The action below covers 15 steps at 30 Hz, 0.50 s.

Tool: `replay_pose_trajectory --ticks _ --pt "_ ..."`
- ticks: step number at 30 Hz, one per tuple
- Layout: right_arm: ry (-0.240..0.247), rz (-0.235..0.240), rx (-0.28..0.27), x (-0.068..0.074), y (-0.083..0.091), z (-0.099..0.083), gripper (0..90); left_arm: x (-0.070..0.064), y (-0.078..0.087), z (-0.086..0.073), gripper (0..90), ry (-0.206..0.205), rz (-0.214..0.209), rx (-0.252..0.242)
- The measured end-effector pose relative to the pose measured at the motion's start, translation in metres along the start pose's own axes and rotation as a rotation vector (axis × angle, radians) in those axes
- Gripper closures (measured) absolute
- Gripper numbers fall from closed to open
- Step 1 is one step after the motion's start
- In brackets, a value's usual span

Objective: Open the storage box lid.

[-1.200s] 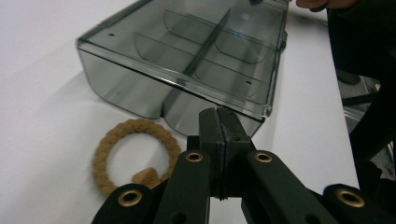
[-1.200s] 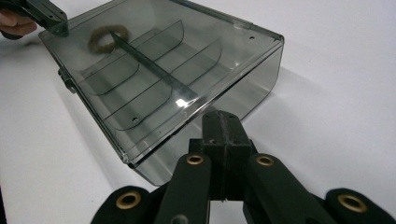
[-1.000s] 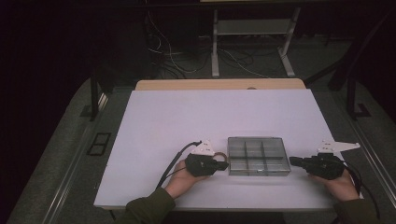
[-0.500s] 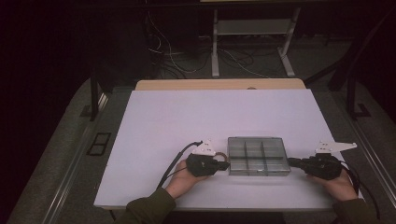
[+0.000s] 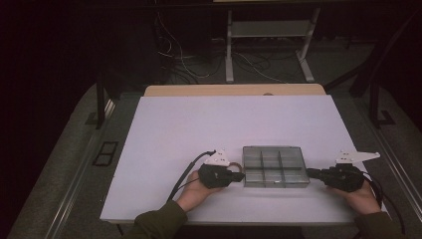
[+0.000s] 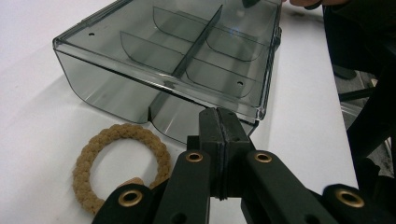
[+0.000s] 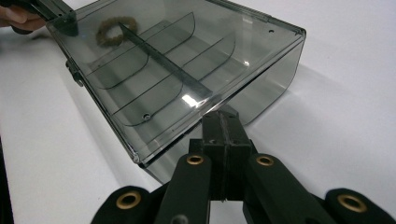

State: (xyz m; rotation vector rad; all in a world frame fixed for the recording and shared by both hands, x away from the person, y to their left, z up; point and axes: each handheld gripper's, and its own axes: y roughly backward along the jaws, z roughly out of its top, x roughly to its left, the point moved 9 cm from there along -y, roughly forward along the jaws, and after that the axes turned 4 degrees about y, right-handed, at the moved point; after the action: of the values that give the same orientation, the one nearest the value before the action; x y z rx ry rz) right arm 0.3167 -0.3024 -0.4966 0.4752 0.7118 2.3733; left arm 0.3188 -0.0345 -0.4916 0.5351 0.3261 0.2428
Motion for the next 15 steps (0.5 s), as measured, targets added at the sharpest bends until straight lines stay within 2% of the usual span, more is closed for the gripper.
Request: replay_pose_trajectory --ticks 11,15 --pt "-0.005 0.004 0.003 -0.0001 0.0001 0.0002 89.3 0.0005 0.0002 0.0 89.3 -0.003 -0.003 0.003" --pt "-0.004 0.006 -0.01 0.0 0.0001 0.0014 89.3 -0.0008 0.0 0.0039 89.4 0.001 -0.009 -0.023"
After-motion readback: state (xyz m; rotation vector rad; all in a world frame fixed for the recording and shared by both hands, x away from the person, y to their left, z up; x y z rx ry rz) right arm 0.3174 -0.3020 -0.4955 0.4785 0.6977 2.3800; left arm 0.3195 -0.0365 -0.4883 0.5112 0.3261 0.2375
